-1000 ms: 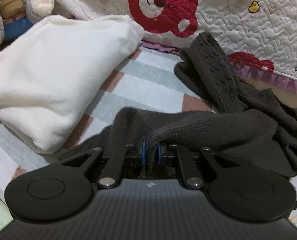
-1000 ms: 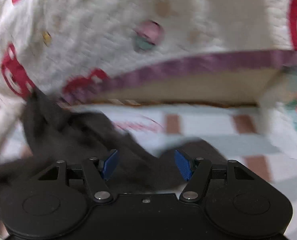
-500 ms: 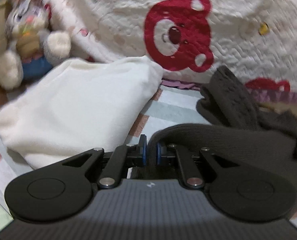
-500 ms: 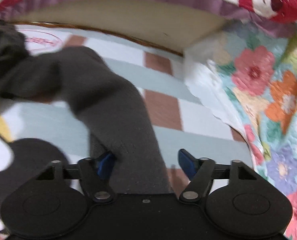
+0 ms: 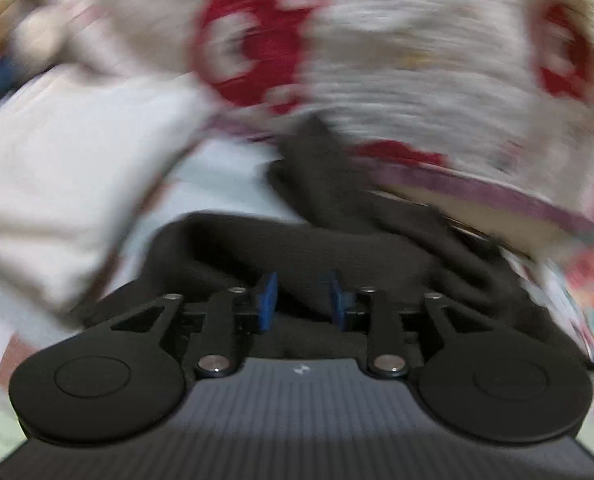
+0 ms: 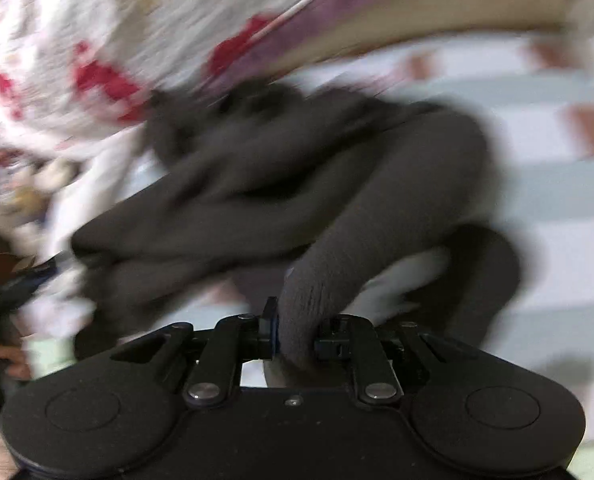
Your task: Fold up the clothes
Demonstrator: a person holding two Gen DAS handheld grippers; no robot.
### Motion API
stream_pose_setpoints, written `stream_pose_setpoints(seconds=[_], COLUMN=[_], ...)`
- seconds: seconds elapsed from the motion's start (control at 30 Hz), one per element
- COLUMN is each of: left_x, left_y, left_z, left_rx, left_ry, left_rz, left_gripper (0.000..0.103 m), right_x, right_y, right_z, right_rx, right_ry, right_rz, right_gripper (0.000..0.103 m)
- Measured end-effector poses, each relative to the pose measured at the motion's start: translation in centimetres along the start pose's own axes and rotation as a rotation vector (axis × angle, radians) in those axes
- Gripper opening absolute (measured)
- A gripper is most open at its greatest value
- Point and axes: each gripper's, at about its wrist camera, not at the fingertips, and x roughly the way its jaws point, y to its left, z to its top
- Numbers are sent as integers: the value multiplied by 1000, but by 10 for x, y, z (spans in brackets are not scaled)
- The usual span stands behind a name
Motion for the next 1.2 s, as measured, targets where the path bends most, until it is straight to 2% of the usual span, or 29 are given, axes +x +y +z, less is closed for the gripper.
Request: stream_pose_setpoints(seconds=[0.07, 0.13, 0.17, 0.23, 0.3, 0.53, 0.7, 0.8, 0.87, 0.93, 0.97, 1.0, 1.1, 1.17, 1.2], left_x=[-2, -2, -1, 0, 0, 3, 11, 12, 9, 6, 4, 2, -1, 0, 2], left_y=[-9, -12, -13, -16, -18, -28, -31, -35, -33, -31, -32, -34, -44, -48, -46], left_z=[-3, -7, -9, -12, -16, -28, -33, -36, -37, -36, -35, -34, -36, -37, -39], left_rx=[26, 22, 20, 16, 12, -3, -44, -61, -84, -92, -72, -52, 32, 75, 92], left_ry=[12, 34, 45, 66, 88, 164, 219, 204, 180, 157, 151, 145, 118, 121, 128], left_rz=[-61, -119, -148, -206, -264, -467, -536, -518, -536, -555, -552, -550, -466, -364, -308], left_gripper=[55, 55, 55, 56, 68, 71, 79, 81, 81, 63, 31, 23, 19, 19, 19], right_x=[19, 35, 37, 36, 36, 33, 30, 27, 24, 22, 21, 19, 16, 13, 7], right_y=[32, 59, 66, 74, 81, 106, 121, 120, 120, 119, 119, 119, 118, 117, 113], right_z=[-3, -2, -1, 1, 3, 8, 12, 14, 15, 17, 17, 18, 19, 21, 22], right_rx=[-29, -40, -43, -51, -58, -83, -103, -120, -131, -143, -149, -154, -172, -183, -210], right_ry=[34, 62, 66, 61, 56, 38, 28, 36, 41, 46, 48, 51, 58, 63, 44], right_rz=[91, 184, 203, 205, 206, 213, 225, 266, 294, 322, 336, 350, 391, 419, 385], right_gripper=[18, 18, 18, 18, 16, 16, 16, 16, 16, 16, 16, 18, 28, 34, 39])
